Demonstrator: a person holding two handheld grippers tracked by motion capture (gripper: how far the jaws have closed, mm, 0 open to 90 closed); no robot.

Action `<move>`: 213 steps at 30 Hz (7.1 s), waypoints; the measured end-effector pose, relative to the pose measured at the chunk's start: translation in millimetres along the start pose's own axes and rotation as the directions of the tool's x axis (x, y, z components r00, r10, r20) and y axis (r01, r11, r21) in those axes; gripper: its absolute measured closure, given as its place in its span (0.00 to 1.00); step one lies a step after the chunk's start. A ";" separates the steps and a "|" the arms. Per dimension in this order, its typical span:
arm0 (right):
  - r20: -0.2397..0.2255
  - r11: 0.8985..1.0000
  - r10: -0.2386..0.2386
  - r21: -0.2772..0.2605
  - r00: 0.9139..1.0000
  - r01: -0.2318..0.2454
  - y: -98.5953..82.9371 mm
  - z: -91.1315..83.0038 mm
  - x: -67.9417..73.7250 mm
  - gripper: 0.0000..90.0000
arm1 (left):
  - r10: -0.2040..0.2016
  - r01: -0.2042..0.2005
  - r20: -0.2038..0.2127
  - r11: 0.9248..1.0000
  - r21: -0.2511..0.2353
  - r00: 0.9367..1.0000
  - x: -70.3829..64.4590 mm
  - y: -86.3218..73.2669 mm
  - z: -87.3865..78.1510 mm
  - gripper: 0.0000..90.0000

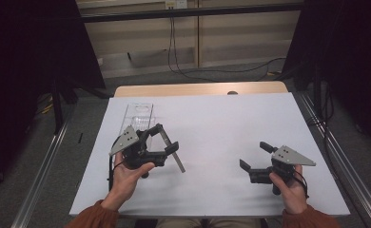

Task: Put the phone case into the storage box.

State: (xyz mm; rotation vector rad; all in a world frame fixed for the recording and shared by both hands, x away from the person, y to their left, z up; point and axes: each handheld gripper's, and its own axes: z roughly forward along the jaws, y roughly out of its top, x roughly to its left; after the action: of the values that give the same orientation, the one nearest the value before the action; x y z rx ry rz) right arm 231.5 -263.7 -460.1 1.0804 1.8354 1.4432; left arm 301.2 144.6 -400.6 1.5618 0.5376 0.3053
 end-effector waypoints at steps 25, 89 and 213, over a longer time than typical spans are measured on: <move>0.128 0.997 0.061 -0.064 0.990 -0.053 -10.1 -43.3 -12.2 0.00 | -0.011 0.005 -0.127 0.999 -0.050 0.992 13.8 22.9 -23.0 0.14; 0.098 0.998 0.042 -0.051 0.994 -0.037 -11.5 -42.3 -12.8 0.00 | 0.019 -0.043 -0.453 0.998 -0.043 0.891 104.7 59.1 -19.3 0.14; 0.052 0.998 0.037 -0.043 0.998 -0.035 -15.8 -42.0 -13.1 0.00 | 0.022 0.051 -0.614 0.993 0.102 0.789 189.7 4.9 67.9 0.11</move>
State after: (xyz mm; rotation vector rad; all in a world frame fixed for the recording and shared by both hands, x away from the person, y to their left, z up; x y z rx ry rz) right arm 199.9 -297.9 -464.9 1.1260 1.7495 1.4532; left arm 497.5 183.1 -425.5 1.5514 1.0925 0.8025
